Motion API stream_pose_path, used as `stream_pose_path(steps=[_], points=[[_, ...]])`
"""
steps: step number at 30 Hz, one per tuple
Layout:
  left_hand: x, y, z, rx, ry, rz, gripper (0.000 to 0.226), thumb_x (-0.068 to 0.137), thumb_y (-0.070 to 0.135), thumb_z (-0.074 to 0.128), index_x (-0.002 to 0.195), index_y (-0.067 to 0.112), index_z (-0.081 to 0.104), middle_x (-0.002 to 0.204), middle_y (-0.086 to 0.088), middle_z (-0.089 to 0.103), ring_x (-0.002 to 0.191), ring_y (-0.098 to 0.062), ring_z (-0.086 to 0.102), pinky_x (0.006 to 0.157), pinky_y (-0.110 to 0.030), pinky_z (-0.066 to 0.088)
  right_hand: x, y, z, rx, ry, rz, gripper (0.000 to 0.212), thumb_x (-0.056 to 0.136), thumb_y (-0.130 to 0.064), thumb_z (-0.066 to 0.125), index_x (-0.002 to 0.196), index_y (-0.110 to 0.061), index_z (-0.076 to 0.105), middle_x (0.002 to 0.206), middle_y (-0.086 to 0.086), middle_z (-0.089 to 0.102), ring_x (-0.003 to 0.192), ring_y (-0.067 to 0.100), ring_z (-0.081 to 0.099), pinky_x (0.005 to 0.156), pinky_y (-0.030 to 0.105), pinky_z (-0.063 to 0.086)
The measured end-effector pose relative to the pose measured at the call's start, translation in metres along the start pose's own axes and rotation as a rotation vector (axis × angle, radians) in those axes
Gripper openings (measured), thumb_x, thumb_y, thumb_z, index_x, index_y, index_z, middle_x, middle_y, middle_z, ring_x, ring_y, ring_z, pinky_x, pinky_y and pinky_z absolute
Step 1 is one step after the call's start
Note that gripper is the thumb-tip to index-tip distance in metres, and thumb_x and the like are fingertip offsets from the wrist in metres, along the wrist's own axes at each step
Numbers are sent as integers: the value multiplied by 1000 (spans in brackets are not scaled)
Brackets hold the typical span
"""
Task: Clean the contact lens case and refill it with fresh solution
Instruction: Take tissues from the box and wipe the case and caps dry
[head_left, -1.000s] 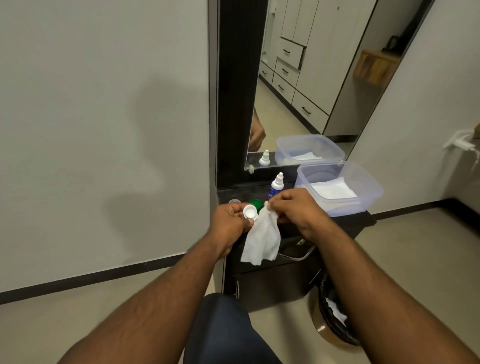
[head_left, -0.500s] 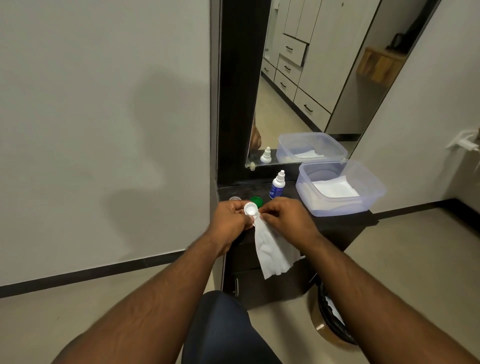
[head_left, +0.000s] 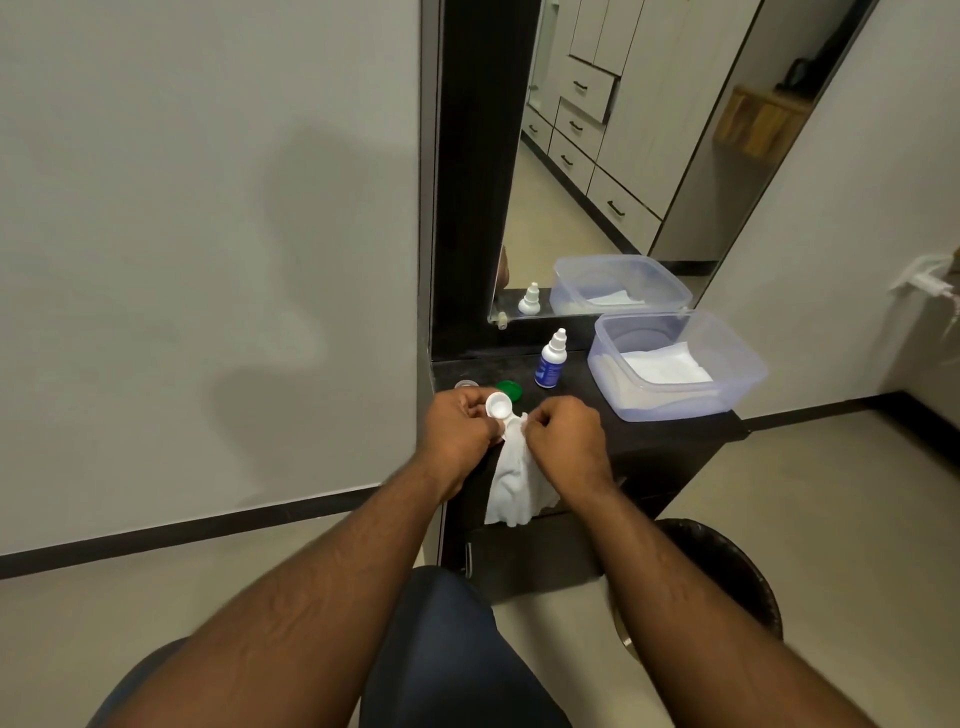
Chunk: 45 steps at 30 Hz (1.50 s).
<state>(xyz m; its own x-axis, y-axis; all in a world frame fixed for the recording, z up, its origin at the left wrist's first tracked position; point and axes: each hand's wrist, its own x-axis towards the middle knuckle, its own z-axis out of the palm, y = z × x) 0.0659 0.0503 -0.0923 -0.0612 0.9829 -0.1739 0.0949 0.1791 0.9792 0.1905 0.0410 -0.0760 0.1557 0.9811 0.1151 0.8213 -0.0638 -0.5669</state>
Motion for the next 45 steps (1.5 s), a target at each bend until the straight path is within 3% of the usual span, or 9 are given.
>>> stream_pose_path(steps=[3, 6, 9, 17, 23, 31, 35, 40, 45], points=[[-1, 1, 0, 44, -12, 29, 39, 81, -6, 65, 115, 12, 67, 106, -3, 71, 95, -16, 67, 87, -36, 56, 1, -4, -1, -67, -24, -24, 15, 90, -12, 56, 96, -8, 69, 96, 8, 69, 86, 19, 62, 77, 28, 49], [-1, 2, -1, 87, -35, 34, 39, 82, -3, 67, 117, 13, 66, 110, -3, 71, 97, -17, 66, 88, -36, 56, 2, -9, -5, -275, -146, -252, 24, 93, -15, 53, 113, -8, 65, 111, 10, 65, 103, 22, 58, 94, 31, 44], [-3, 3, -1, 88, -37, 46, 39, 82, -4, 67, 117, 12, 66, 107, -3, 71, 96, -15, 67, 86, -32, 56, 3, -1, -9, -320, -170, -402, 24, 94, -18, 53, 111, -8, 66, 110, 10, 65, 104, 21, 55, 94, 29, 40], [-4, 3, 0, 83, -12, 54, 38, 82, -5, 65, 116, 12, 66, 98, 6, 69, 83, -4, 63, 72, -20, 54, 9, 2, -3, 5, -103, 93, 10, 88, -13, 63, 86, -8, 71, 85, 5, 68, 85, 17, 62, 71, 26, 45], [-3, 4, 0, 104, -30, 55, 39, 82, -3, 67, 118, 12, 66, 107, -1, 70, 95, -14, 65, 86, -30, 55, 1, 3, -3, 16, -70, -137, 14, 90, -11, 59, 98, -9, 71, 95, 4, 70, 86, 13, 61, 80, 24, 47], [1, 3, 0, -10, -5, -37, 39, 80, -9, 63, 114, 11, 68, 104, -4, 71, 93, -16, 67, 85, -32, 56, 4, 13, -7, 82, -132, -34, 10, 87, -12, 65, 90, -10, 73, 93, 3, 71, 79, 7, 58, 70, 18, 40], [6, 2, 0, -55, -13, -100, 39, 78, -9, 63, 111, 12, 69, 104, -7, 72, 96, -21, 68, 88, -40, 57, -6, 20, -5, 51, -108, -138, 16, 88, -14, 64, 102, -10, 72, 99, 2, 71, 84, 8, 59, 77, 17, 42], [12, 2, -2, -91, -43, -163, 36, 80, -9, 62, 109, 11, 70, 107, -8, 69, 98, -22, 66, 79, -31, 58, 0, 33, -26, -118, -193, -400, 20, 88, -14, 63, 106, -11, 72, 102, 4, 70, 93, 16, 63, 85, 25, 48], [13, 6, -3, -153, -94, -183, 36, 79, -15, 58, 108, 4, 69, 109, -15, 68, 98, -26, 66, 75, -30, 59, 18, 38, -56, -320, -168, -783, 20, 82, -10, 69, 102, -13, 73, 96, 5, 71, 88, 22, 64, 74, 32, 51]])
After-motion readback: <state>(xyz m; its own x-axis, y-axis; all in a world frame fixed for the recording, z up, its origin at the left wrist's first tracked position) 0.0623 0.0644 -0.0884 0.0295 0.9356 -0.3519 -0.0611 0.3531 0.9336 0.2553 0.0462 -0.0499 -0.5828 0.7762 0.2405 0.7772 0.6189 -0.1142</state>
